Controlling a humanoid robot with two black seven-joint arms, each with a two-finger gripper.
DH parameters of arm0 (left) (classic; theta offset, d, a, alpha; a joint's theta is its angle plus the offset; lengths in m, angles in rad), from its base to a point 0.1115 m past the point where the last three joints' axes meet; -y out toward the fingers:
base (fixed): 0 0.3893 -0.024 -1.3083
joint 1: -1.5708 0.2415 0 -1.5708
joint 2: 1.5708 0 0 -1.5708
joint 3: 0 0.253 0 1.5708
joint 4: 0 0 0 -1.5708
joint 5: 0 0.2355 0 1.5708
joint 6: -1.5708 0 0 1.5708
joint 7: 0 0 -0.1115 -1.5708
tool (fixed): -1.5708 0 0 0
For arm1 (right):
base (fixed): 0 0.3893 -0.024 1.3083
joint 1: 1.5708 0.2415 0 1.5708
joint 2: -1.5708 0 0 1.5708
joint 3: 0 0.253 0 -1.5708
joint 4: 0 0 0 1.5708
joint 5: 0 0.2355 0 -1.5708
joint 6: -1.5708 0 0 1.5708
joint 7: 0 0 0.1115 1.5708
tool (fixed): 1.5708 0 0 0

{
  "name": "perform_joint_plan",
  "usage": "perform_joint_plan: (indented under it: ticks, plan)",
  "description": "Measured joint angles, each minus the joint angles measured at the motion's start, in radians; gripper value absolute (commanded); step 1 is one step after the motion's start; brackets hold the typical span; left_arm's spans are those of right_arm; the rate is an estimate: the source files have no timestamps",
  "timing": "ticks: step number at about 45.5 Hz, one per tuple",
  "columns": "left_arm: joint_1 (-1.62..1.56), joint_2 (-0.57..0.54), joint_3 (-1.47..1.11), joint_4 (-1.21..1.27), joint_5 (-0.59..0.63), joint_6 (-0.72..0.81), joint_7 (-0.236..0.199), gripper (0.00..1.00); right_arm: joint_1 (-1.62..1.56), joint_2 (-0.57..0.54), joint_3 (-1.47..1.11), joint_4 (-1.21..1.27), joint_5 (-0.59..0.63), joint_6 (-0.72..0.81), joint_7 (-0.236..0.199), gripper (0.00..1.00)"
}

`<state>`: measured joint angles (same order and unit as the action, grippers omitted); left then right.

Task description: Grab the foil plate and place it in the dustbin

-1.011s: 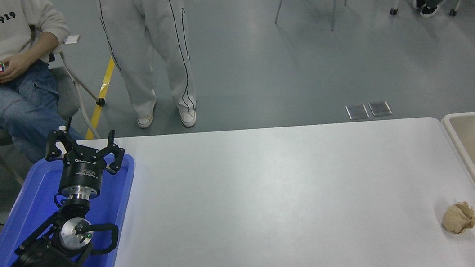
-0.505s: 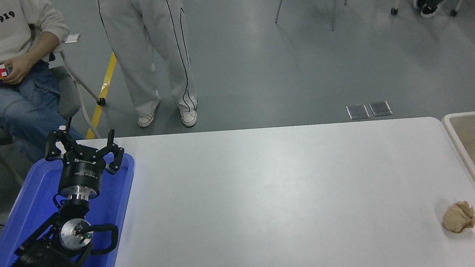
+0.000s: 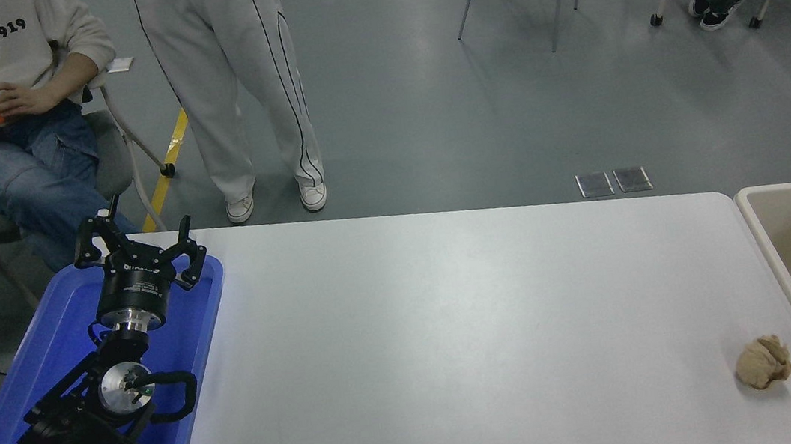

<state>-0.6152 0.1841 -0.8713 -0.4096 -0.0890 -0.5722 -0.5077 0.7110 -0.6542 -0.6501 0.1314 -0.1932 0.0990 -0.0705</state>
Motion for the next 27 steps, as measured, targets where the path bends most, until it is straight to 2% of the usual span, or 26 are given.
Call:
perform_joint_plan:
  ticks: [7, 11, 14, 15, 18, 22, 27]
  plan:
    - [0.000, 0.000, 0.000, 0.000, 0.000, 0.000, 0.000, 1.00, -0.046, 0.029, 0.033, -0.016, 0.002, -0.063, 0.000, 0.00]
    - [0.000, 0.000, 0.000, 0.000, 0.000, 0.000, 0.000, 1.00, -0.061, 0.038, 0.047, -0.023, 0.002, -0.089, 0.000, 0.42]
    - [0.000, 0.000, 0.000, 0.000, 0.000, 0.000, 0.000, 1.00, -0.073, 0.047, 0.055, -0.030, 0.002, -0.115, 0.001, 0.69]
    - [0.000, 0.000, 0.000, 0.000, 0.000, 0.000, 0.000, 1.00, -0.076, 0.049, 0.057, -0.033, 0.002, -0.123, 0.001, 0.75]
    - [0.000, 0.000, 0.000, 0.000, 0.000, 0.000, 0.000, 1.00, -0.085, 0.059, 0.061, -0.043, 0.002, -0.161, 0.001, 0.81]
    - [0.000, 0.000, 0.000, 0.000, 0.000, 0.000, 0.000, 1.00, -0.096, 0.074, 0.066, -0.051, 0.002, -0.213, 0.001, 0.93]
    - [0.000, 0.000, 0.000, 0.000, 0.000, 0.000, 0.000, 1.00, -0.104, 0.089, 0.069, -0.058, 0.002, -0.268, 0.002, 0.98]
